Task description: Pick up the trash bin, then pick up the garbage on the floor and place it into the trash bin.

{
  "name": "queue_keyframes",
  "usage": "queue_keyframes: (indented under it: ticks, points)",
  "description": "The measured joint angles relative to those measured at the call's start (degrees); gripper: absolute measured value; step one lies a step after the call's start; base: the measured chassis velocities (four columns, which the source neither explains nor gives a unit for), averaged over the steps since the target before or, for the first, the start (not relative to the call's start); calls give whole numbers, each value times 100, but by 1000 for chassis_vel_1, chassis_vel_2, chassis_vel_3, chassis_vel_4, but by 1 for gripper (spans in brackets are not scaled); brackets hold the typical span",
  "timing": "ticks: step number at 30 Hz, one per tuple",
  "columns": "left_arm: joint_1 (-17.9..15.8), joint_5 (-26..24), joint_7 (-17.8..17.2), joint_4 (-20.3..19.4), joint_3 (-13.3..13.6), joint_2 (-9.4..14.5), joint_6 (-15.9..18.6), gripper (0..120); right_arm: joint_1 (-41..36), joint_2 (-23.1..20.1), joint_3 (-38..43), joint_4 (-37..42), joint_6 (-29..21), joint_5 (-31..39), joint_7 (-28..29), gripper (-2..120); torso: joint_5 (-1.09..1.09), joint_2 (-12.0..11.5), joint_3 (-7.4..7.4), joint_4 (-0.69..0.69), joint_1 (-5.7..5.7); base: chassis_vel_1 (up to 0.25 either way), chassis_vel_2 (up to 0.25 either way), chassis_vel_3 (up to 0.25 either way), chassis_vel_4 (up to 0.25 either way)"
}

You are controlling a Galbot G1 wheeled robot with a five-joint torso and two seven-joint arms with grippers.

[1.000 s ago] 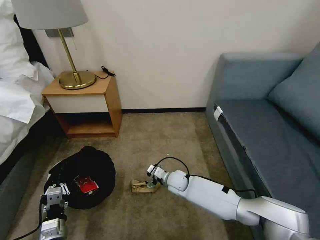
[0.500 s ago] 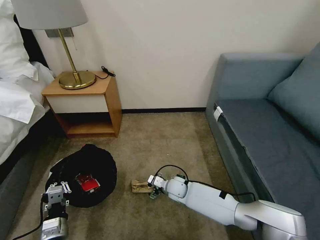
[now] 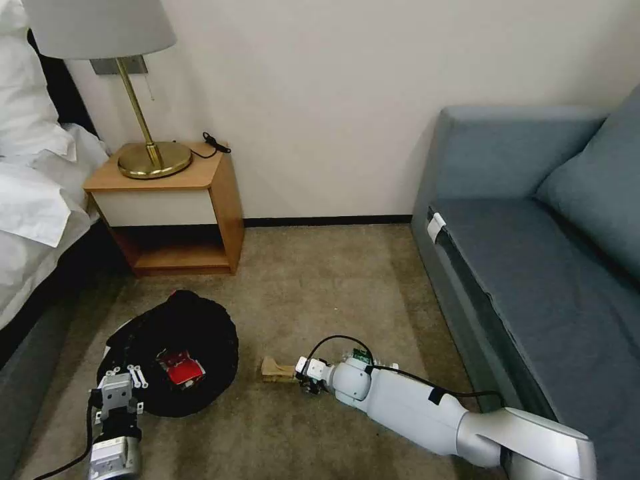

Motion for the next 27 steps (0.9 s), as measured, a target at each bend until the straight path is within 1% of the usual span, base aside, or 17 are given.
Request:
queue_keyframes:
  ticks: [1,2,5,6,7,12,14,17,19,21,22,23,24,26,27]
  points:
    - [-5,-1,0,9,0,0,-3,4,0,2,12,0,13,2,0,25,0,0,0,0,0,0,0,0,0]
    - [-5,-1,0,9,0,0,-3,4,0,2,12,0,13,2,0,25,0,0,0,0,0,0,0,0,0]
    - [-25,-4,0,39,3,-2,-11,4,-19,-3,65,0,51,12,-14,12,0,0,0,0,0,0,0,0,0]
    - [-25,-4,0,39,3,-2,-11,4,-19,-3,65,0,51,12,-14,12,0,0,0,0,0,0,0,0,0]
    - [-27,-4,0,45,3,-2,-15,4,-30,-9,84,3,61,14,-17,8,0,0,0,0,0,0,0,0,0]
    - [-18,-14,0,66,-30,15,-44,4,-154,-67,222,62,132,19,-19,5,-1,0,0,0,0,0,0,0,0]
    - [12,-25,-1,66,-81,47,-65,4,-306,-115,439,148,208,19,-12,0,0,0,0,0,0,0,0,0,0]
    - [22,-54,-2,65,-119,63,-69,4,-424,-146,636,207,282,24,-4,0,0,0,0,0,0,0,0,0,0]
    - [13,-170,-3,64,-184,63,-84,4,-599,-240,1064,428,444,102,28,0,0,0,0,0,0,0,0,0,0]
    - [5,-228,-4,78,-210,36,-150,4,-679,-308,1337,686,525,225,108,0,0,0,0,-1,0,0,0,0,0]
    - [5,-228,-4,78,-210,36,-150,4,-679,-308,1337,686,525,225,108,0,0,0,0,-1,0,0,0,0,0]
    - [4,-237,-4,86,-215,24,-176,4,-699,-333,1430,794,543,279,143,0,1,0,0,-1,0,0,0,0,0]
    - [3,-259,-5,105,-218,-13,-230,4,-743,-413,1664,1146,556,442,248,0,0,0,0,0,0,0,0,0,0]
    - [2,-270,-5,114,-216,-28,-242,4,-756,-438,1730,1275,556,486,275,0,0,0,0,0,0,0,0,0,0]
    - [-1,-286,-5,125,-207,-46,-252,4,-770,-471,1846,1515,556,581,314,0,0,0,0,-1,0,0,0,0,0]
